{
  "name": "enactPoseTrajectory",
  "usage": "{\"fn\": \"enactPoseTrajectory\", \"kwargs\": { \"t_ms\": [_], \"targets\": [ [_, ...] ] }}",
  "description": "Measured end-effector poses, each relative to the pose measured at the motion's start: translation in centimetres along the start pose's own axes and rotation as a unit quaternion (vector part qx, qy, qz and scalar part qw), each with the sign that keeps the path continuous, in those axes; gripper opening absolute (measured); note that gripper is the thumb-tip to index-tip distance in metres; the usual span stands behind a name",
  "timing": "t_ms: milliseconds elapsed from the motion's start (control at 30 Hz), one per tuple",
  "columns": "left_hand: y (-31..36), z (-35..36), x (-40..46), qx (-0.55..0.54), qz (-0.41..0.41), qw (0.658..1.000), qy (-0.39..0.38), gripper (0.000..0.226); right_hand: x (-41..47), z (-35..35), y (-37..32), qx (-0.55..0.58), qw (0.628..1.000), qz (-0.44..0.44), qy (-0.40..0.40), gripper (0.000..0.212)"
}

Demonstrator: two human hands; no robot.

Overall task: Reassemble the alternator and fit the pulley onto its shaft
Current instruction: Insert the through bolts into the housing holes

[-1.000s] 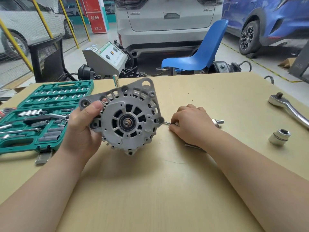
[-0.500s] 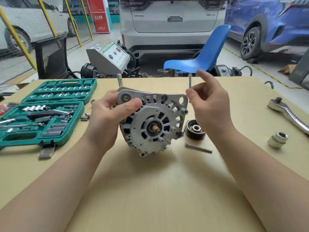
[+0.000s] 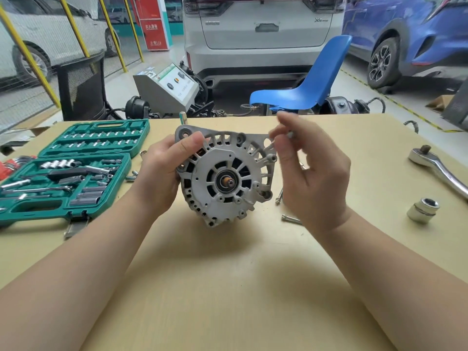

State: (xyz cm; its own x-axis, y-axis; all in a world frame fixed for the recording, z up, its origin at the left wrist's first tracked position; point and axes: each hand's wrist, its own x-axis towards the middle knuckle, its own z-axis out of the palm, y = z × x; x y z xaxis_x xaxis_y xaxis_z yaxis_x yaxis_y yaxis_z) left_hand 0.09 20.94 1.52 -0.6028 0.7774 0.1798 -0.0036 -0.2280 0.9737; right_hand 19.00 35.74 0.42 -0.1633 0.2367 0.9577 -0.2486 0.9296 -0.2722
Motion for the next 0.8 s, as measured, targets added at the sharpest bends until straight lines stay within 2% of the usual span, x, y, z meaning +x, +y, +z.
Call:
{"fn": "enactPoseTrajectory", "kwargs": {
  "t_ms": [67,167,233,333,467,567,700,800],
  "targets": [
    [-0.1,0.1,0.1,-0.004,0.000,1.000,-0.019,0.060,-0.4,0.3,-1.0,0.007,0.999,-0.033,-0.038,0.021],
    [-0.5,0.4,-0.1,-0.011,0.000,0.999,-0.031,0.089,-0.9,0.6,-2.2,0.018,0.995,-0.061,-0.079,0.020],
    [-0.7,0.6,0.0,-0.020,-0.001,0.999,-0.027,0.100,-1.2,0.7,-2.6,0.027,0.994,-0.058,-0.091,0.025],
    [-1.0,0.8,0.2,-0.024,-0.005,1.000,-0.010,0.092,-2.1,0.7,-3.0,0.057,0.993,-0.042,-0.093,0.029],
    [-1.4,0.9,0.5,-0.040,-0.003,0.999,0.011,0.077,-3.2,1.0,-3.5,0.095,0.985,-0.096,-0.111,0.023],
    [-1.5,0.7,0.3,-0.063,-0.008,0.998,-0.001,0.078,-3.8,1.6,-3.4,0.101,0.975,-0.130,-0.148,0.021],
    [-1.6,0.4,0.3,-0.091,-0.014,0.996,0.005,0.075,-4.2,1.5,-3.0,0.090,0.972,-0.133,-0.171,0.022],
    [-1.6,0.6,0.3,-0.112,-0.017,0.993,0.015,0.077,-4.5,1.6,-3.2,0.080,0.969,-0.141,-0.186,0.029]
  ]
}}
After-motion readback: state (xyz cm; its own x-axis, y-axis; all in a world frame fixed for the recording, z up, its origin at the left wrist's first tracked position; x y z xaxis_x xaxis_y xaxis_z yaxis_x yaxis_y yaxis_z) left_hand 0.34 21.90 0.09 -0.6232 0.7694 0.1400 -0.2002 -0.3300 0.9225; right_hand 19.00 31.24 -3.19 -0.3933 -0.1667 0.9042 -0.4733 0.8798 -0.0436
